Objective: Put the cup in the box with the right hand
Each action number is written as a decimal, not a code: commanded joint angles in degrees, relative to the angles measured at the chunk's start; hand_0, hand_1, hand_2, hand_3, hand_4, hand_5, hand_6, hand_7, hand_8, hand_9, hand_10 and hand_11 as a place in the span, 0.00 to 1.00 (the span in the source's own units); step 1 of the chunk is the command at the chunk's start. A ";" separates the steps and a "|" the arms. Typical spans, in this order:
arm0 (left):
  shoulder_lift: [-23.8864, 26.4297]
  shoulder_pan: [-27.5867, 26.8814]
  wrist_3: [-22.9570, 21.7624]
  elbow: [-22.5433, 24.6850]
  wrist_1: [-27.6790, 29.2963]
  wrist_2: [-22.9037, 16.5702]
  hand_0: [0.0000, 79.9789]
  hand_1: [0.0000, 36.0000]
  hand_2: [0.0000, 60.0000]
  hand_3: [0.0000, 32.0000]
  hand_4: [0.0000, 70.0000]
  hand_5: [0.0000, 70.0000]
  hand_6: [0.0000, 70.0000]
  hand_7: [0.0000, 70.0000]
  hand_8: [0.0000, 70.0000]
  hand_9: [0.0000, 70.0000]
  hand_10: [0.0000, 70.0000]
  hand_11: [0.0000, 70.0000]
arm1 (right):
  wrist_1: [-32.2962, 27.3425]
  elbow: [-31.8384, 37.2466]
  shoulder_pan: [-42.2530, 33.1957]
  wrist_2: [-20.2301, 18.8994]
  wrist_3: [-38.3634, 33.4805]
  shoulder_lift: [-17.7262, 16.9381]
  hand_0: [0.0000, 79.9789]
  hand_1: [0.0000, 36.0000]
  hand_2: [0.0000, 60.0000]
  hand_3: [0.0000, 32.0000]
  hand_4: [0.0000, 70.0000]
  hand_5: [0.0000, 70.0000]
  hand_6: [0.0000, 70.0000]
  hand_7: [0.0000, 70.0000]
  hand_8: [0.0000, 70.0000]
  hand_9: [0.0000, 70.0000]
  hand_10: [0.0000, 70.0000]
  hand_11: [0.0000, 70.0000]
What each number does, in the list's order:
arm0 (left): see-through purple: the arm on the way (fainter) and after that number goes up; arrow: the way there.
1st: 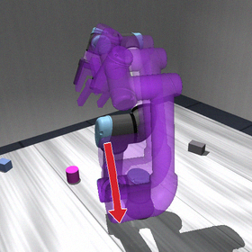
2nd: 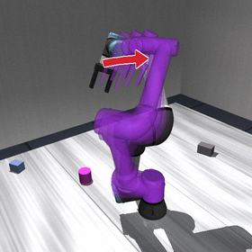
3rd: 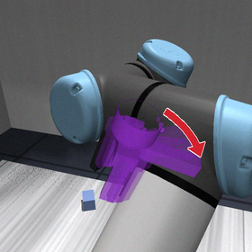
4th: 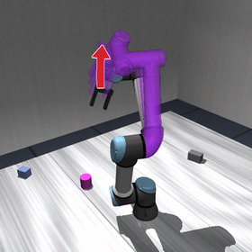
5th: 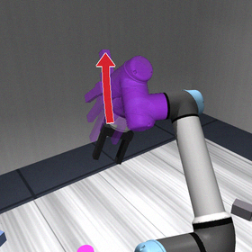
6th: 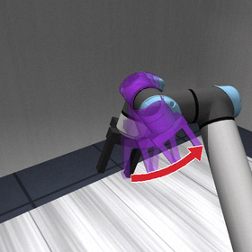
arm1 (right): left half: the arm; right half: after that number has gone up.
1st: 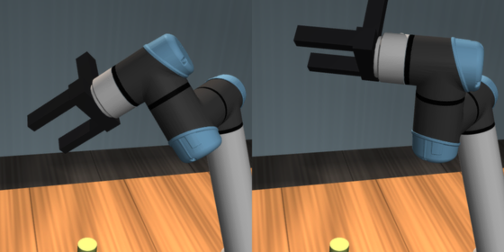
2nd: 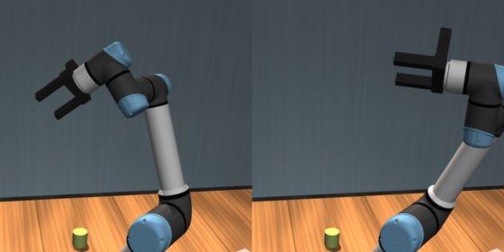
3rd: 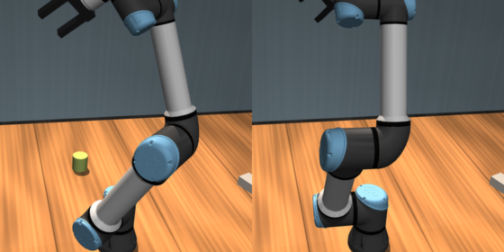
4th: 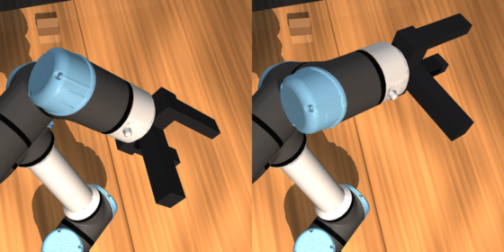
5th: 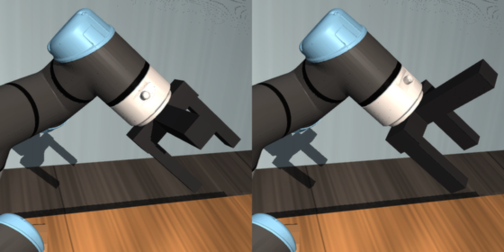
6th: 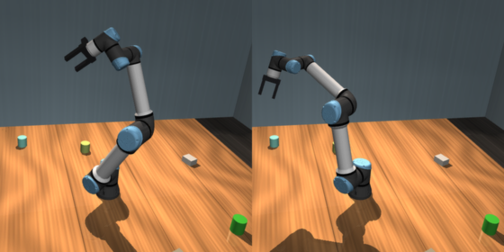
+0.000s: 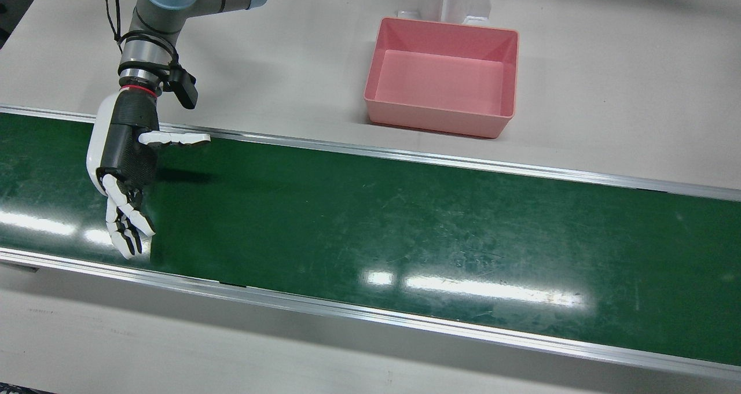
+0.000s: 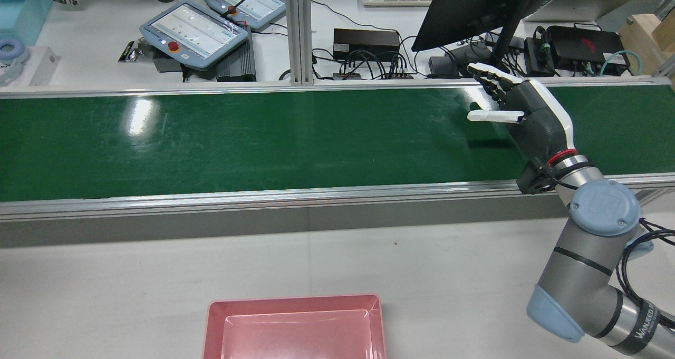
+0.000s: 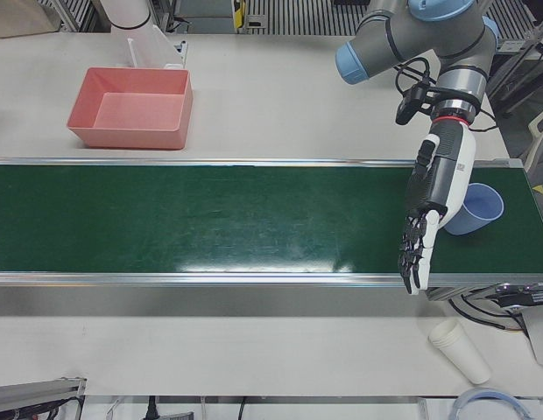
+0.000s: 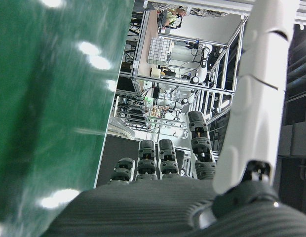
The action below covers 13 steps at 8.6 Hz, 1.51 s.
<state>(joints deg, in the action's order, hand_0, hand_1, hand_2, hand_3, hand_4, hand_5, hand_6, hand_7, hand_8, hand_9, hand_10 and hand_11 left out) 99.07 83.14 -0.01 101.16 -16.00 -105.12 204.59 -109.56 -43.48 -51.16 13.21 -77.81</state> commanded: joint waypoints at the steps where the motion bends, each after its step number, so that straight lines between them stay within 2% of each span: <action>1: 0.07 0.00 0.01 0.00 0.00 0.00 0.00 0.00 0.00 0.00 0.00 0.00 0.00 0.00 0.00 0.00 0.00 0.00 | -0.76 0.14 0.06 0.10 2.76 1.77 0.73 0.42 0.03 0.00 0.12 0.11 0.09 0.30 0.15 0.23 0.08 0.15; 2: -0.01 0.00 0.01 0.00 0.00 0.00 0.00 0.00 0.00 0.00 0.00 0.00 0.00 0.00 0.00 0.00 0.00 0.00 | -1.99 0.84 0.06 0.10 3.66 2.13 0.73 0.40 0.02 0.00 0.15 0.11 0.10 0.31 0.15 0.23 0.08 0.15; 3: 0.07 0.00 0.01 0.00 0.00 0.00 0.00 0.00 0.00 0.00 0.00 0.00 0.00 0.00 0.00 0.00 0.00 0.00 | -2.26 1.54 0.06 0.19 4.27 2.74 0.71 0.48 0.08 0.00 0.14 0.11 0.10 0.32 0.15 0.24 0.08 0.15; 4: -0.01 0.00 0.01 0.00 0.00 0.00 0.00 0.00 0.00 0.00 0.00 0.00 0.00 0.00 0.00 0.00 0.00 0.00 | -2.26 3.02 0.06 0.19 4.37 3.45 0.72 0.45 0.06 0.00 0.18 0.11 0.10 0.33 0.15 0.24 0.08 0.15; 5: -0.01 0.00 0.01 0.00 0.00 0.00 0.00 0.00 0.00 0.00 0.00 0.00 0.00 0.00 0.00 0.00 0.00 0.00 | -2.26 3.82 0.06 0.19 4.37 3.89 0.70 0.53 0.11 0.00 0.11 0.11 0.10 0.33 0.15 0.24 0.09 0.15; 6: 0.07 0.00 0.01 0.00 0.00 0.00 0.00 0.00 0.00 0.00 0.00 0.00 0.00 0.00 0.00 0.00 0.00 0.00 | -2.26 3.83 0.06 0.19 4.37 3.98 0.71 0.48 0.07 0.00 0.16 0.11 0.10 0.32 0.15 0.24 0.09 0.15; 7: 0.07 0.00 0.01 0.00 0.00 0.00 0.00 0.00 0.00 0.00 0.00 0.00 0.00 0.00 0.00 0.00 0.00 0.00 | -2.26 4.00 0.06 0.19 4.54 4.24 0.72 0.46 0.06 0.00 0.15 0.11 0.10 0.32 0.15 0.24 0.08 0.15; 8: 0.07 0.00 0.01 0.00 0.00 0.00 0.00 0.00 0.00 0.00 0.00 0.00 0.00 0.00 0.00 0.00 0.00 0.00 | -2.26 4.01 0.06 0.19 4.54 4.16 0.73 0.41 0.02 0.00 0.20 0.11 0.10 0.33 0.15 0.24 0.09 0.16; 9: 0.07 0.00 0.01 0.00 0.00 0.00 0.00 0.00 0.00 0.00 0.00 0.00 0.00 0.00 0.00 0.00 0.00 0.00 | -2.26 4.27 0.06 0.10 4.63 4.16 0.72 0.45 0.06 0.00 0.18 0.11 0.10 0.34 0.15 0.24 0.09 0.16; 10: 0.07 0.00 0.01 0.00 0.00 0.00 0.00 0.00 0.00 0.00 0.00 0.00 0.00 0.00 0.00 0.00 0.00 0.00 | -2.26 5.14 0.06 0.19 4.54 4.24 0.73 0.43 0.04 0.00 0.20 0.11 0.10 0.34 0.16 0.24 0.09 0.16; 12: 0.07 0.00 0.01 0.00 0.00 0.00 0.00 0.00 0.00 0.00 0.00 0.00 0.00 0.00 0.00 0.00 0.00 0.00 | -2.26 5.41 0.06 0.19 4.37 4.25 0.72 0.43 0.04 0.00 0.16 0.11 0.10 0.33 0.16 0.24 0.09 0.16; 13: 0.07 -0.09 0.01 0.00 0.00 0.00 0.00 0.00 0.00 0.00 0.00 0.00 0.00 0.00 0.00 0.00 0.00 0.00 | -2.26 5.50 0.06 0.19 4.45 4.33 0.71 0.49 0.09 0.00 0.13 0.11 0.10 0.33 0.16 0.24 0.09 0.15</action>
<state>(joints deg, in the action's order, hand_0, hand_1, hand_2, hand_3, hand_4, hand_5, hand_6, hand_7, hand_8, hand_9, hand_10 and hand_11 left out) 99.14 83.15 0.00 101.16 -16.00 -105.12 202.32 -104.38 -43.42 -50.98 17.67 -73.58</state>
